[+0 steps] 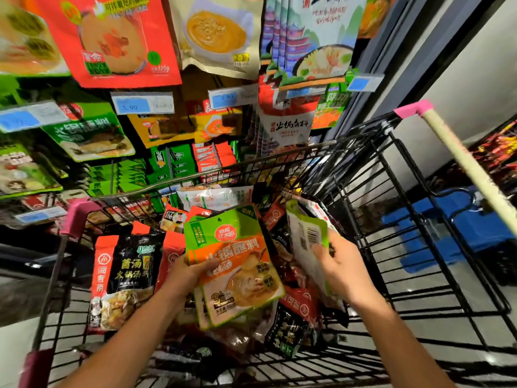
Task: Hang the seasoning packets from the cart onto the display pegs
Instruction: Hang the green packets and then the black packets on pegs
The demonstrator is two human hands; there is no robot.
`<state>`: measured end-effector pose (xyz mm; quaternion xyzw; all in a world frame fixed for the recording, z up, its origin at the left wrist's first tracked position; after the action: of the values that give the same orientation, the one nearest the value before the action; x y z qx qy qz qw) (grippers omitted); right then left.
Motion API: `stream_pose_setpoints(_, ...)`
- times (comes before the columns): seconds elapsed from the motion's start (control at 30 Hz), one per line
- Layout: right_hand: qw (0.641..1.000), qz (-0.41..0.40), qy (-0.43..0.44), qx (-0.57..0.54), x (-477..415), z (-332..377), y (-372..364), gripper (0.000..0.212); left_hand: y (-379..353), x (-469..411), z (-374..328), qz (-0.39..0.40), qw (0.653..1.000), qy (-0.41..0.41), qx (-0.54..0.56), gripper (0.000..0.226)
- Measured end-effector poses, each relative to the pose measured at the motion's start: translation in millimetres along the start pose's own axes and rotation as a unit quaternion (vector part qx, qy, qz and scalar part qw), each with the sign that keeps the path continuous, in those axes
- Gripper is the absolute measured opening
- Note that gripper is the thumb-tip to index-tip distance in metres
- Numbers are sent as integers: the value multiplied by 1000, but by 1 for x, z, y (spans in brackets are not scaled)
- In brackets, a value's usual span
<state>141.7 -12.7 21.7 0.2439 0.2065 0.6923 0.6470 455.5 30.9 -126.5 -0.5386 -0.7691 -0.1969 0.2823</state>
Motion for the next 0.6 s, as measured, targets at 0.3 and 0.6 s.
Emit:
stream_pose_setpoints(0.3, 941, 325, 66, 72, 17, 10, -172, 37, 74, -2, -8, -73, 996, -13, 52, 54)
stream_pose_setpoints(0.6, 982, 124, -126, 69, -59, -35, -217, 133, 108, 4, 5, -74, 994, 28, 80, 66)
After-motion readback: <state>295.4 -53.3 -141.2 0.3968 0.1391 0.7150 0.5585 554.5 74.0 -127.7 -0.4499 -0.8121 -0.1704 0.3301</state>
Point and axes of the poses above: each hand's wrist, its own x-axis away from the middle knuckle, its own y-axis out of the back of the hand, z = x × y, the point moved 6 cm from there along -x, towards the middle knuckle, and after that the axes turned 6 degrees about -z, right-handed, at the moved point
